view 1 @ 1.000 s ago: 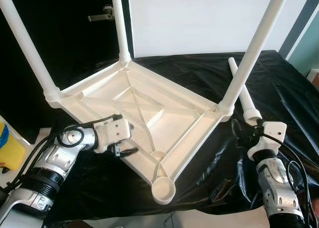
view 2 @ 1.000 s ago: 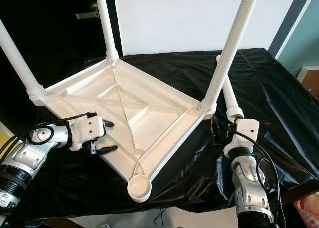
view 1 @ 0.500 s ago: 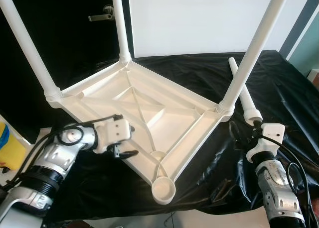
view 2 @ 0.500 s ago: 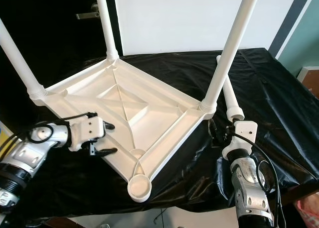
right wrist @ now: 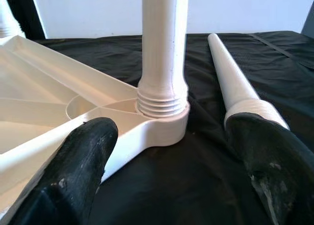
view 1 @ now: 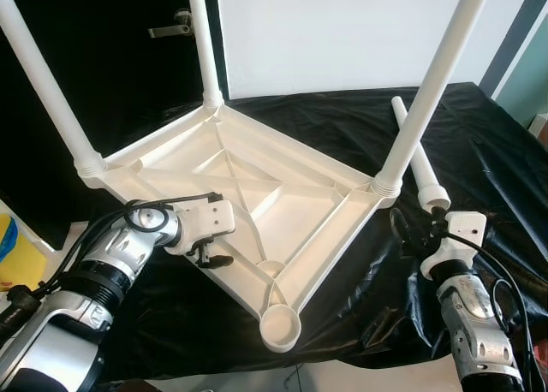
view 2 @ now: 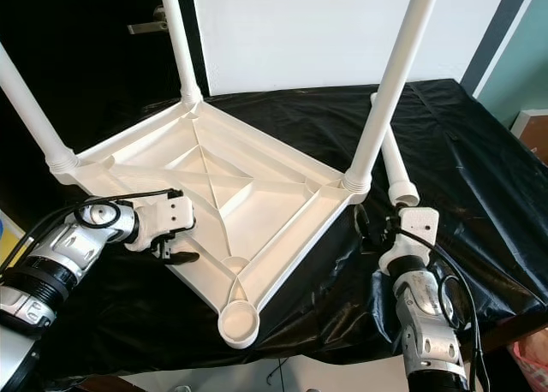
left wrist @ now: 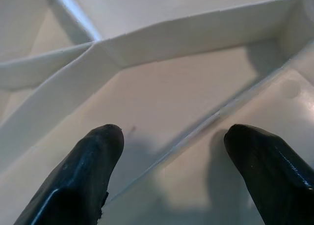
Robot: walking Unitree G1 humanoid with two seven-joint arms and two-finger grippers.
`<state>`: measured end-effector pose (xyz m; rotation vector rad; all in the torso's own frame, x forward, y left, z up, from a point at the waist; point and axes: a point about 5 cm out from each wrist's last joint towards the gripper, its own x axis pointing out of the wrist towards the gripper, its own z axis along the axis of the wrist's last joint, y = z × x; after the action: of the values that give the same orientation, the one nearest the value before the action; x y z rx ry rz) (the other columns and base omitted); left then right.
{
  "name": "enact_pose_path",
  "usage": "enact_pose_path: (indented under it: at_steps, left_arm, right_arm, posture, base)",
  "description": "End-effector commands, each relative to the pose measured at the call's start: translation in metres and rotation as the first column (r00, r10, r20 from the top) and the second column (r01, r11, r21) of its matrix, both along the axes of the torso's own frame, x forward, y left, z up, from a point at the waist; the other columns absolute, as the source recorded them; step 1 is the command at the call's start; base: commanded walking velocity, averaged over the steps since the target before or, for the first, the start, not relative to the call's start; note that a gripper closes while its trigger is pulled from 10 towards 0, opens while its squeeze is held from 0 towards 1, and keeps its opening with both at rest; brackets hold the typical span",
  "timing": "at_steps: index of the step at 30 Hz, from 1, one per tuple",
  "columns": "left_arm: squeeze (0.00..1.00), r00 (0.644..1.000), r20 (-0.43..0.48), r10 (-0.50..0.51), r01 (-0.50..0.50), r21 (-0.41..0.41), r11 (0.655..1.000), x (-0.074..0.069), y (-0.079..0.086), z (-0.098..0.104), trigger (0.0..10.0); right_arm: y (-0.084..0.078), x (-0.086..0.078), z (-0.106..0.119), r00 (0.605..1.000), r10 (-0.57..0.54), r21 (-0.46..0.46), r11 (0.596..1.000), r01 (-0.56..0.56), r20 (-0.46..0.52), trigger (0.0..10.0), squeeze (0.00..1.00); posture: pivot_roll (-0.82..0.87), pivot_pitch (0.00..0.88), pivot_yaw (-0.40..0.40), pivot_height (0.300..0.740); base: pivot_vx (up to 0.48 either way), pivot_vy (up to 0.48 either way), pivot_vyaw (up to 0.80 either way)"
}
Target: Building children table
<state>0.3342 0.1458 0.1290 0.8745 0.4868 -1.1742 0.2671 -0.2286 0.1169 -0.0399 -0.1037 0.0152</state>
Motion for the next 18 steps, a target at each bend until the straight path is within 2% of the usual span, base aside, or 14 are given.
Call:
enact_pose_path:
  at_steps: [1, 9, 14, 15, 16, 17, 18]
  left_arm:
    - [0.0, 0.996, 0.013, 0.084, -0.084, -0.002, 0.996, 0.007, 0.001, 0.0, 10.0]
    - [0.0, 0.989, -0.096, 0.112, -0.118, -0.054, 0.992, 0.009, -0.008, 0.003, 10.0]
    - [0.0, 0.991, -0.121, 0.063, -0.072, -0.068, 0.995, 0.009, -0.017, 0.006, 10.0]
    - [0.0, 0.99, -0.134, 0.036, -0.045, -0.064, 0.997, 0.007, -0.02, 0.006, 3.2]
    - [0.0, 0.989, -0.145, 0.016, -0.025, -0.062, 0.998, 0.006, -0.022, 0.006, 2.4]
    - [0.0, 0.989, -0.145, 0.016, -0.025, -0.062, 0.998, 0.006, -0.022, 0.006, 2.4]
    - [0.0, 0.986, -0.164, -0.022, 0.012, -0.06, 0.998, 0.002, -0.023, 0.006, 1.4]
  right_arm:
    - [0.001, -0.001, -0.002, 1.0, 0.0, -0.003, 1.0, 0.0, -0.012, 10.0, 0.0]
    - [0.002, -0.002, -0.002, 1.0, -0.003, -0.007, 1.0, 0.003, -0.011, 10.0, 0.0]
    - [0.004, -0.002, -0.002, 1.0, -0.006, -0.004, 1.0, 0.006, -0.01, 10.0, 0.0]
    - [0.004, -0.002, -0.002, 1.0, -0.007, -0.003, 1.0, 0.007, -0.01, 10.0, 0.0]
    - [0.004, -0.003, -0.002, 1.0, -0.009, -0.001, 1.0, 0.009, -0.009, 10.0, 0.0]
    - [0.004, -0.003, -0.002, 1.0, -0.009, -0.001, 1.0, 0.009, -0.009, 10.0, 0.0]
    - [0.003, -0.003, -0.003, 1.0, -0.012, -0.001, 1.0, 0.012, -0.01, 10.0, 0.0]
  posture:
    - [-0.03, 0.002, 0.038, 0.74]
    - [-0.04, 0.0, 0.053, 0.74]
    - [-0.04, 0.0, 0.061, 0.74]
    - [-0.04, 0.005, 0.063, 0.74]
    - [-0.04, 0.006, 0.064, 0.74]
    - [-0.04, 0.006, 0.064, 0.74]
    - [-0.04, 0.008, 0.066, 0.74]
  base:
    - [0.0, 0.0, 0.0]
    - [0.0, 0.0, 0.0]
    - [0.0, 0.0, 0.0]
    - [0.0, 0.0, 0.0]
    - [0.0, 0.0, 0.0]
    - [0.0, 0.0, 0.0]
    - [0.0, 0.0, 0.0]
